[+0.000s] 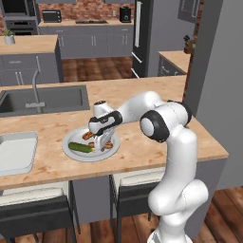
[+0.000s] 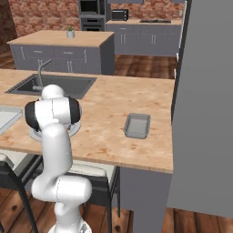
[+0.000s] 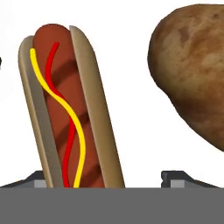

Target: Place one cooked food and one vegetable from the large plate to each tupperware container.

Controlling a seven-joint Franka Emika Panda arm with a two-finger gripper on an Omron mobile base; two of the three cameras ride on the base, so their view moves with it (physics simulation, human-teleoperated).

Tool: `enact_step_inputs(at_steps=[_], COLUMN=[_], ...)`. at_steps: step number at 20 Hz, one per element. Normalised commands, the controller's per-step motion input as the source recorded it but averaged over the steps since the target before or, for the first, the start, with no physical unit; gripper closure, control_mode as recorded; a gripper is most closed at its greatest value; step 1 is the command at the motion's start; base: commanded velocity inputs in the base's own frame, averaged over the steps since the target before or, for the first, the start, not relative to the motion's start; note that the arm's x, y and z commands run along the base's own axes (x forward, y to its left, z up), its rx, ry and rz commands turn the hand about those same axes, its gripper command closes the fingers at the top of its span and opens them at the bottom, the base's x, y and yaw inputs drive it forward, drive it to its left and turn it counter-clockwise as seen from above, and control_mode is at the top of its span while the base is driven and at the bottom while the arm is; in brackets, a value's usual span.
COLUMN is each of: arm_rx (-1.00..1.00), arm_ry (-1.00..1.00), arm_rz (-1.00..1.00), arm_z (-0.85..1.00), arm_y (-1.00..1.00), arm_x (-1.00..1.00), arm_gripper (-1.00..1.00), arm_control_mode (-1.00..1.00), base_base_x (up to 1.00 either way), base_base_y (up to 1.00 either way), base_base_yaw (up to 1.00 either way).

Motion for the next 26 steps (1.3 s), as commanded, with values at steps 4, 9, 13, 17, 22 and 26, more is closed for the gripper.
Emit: enact_step_inputs(at_steps=[4, 9, 13, 17, 22, 26], arm_rx=[0.00, -0.01, -0.09, -0.02, -0.08, -0.05], arm_ry=[0.00, 0.00, -0.04, -0.06, -0.01, 0.00], arm_rz=[0.00, -0.01, -0.20, -0.31, -0.56, -0.64], arm_z=[-0.01, 0.19, 0.68, 0.68, 0.31, 0.32], arm_y=[0.00, -0.01, -0.55, -0.94, -0.97, -0.90], arm_x=[0.00, -0.14, -0.36, -0.45, 0.05, 0.18], arm_gripper=[1.00, 1.00, 1.00, 1.00, 1.00, 1.00], arm_control_mode=[-1.00, -1.00, -1.00, -1.00, -1.00, -1.00], base_base_x=[0.00, 0.00, 0.00, 0.00, 0.00, 0.00], base_base_y=[0.00, 0.00, 0.00, 0.00, 0.00, 0.00], base_base_yaw=[0.00, 0.00, 0.00, 0.00, 0.00, 0.00])
